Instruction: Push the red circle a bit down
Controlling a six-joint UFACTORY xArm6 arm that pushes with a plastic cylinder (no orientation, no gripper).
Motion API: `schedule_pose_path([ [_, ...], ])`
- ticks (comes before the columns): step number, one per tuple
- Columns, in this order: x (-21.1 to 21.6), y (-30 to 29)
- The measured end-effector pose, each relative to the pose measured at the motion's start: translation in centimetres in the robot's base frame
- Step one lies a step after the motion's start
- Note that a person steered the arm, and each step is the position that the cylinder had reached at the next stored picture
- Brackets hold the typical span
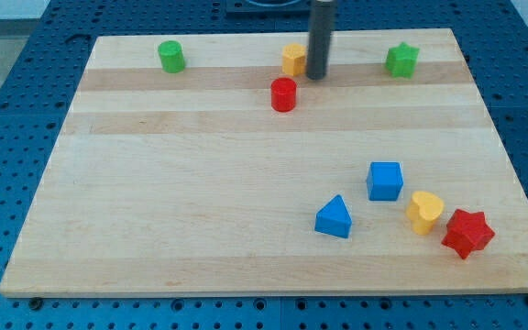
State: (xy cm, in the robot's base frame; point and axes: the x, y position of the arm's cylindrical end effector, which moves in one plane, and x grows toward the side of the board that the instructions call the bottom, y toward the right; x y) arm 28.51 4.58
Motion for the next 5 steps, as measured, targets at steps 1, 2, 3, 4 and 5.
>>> schedule_pose_path([
  [1, 3.3, -3.8],
  [2, 4.5, 0.8],
  [3, 3.3, -2.4],
  [4, 1.3, -6.9],
  [5, 2.4, -5.5],
])
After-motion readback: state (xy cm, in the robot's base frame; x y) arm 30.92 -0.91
